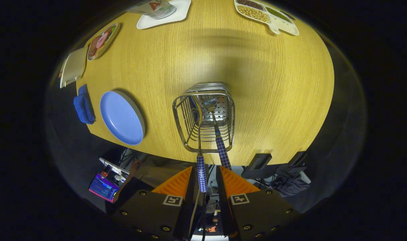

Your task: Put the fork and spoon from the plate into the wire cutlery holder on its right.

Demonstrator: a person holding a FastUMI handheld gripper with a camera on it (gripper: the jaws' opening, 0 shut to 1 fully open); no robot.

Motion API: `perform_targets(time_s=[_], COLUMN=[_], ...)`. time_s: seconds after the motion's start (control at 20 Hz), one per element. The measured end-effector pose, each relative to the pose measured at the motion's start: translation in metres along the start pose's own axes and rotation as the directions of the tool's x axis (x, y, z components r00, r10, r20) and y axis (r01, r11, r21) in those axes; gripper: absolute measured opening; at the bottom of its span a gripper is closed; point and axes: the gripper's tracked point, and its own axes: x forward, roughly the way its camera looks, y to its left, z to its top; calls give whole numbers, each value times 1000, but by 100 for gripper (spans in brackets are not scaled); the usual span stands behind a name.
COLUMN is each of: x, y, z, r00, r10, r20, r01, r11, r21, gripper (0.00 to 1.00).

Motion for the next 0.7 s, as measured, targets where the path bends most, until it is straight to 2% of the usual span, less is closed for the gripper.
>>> perform_targets(time_s=[0.15, 0.25, 0.35, 0.4, 0.45, 0.6, 0.7], x=[-19, -36, -53, -62, -75, -111, -127], y=[0, 3, 13, 20, 27, 54, 82], z=[2, 0, -5, -6, -3, -10, -28], r00=[998, 985, 941, 897, 829, 552, 409], r10=[-7, -23, -36, -42, -54, -62, -19], r20=[69, 169, 335, 440, 556, 831, 912], r01=[10, 35, 70, 91, 124, 216, 213], r11=[999, 997, 993, 992, 988, 974, 974], r21=[-39, -68, -90, -91, -89, -71, -76], gripper=[37, 37, 37, 37, 37, 37, 37])
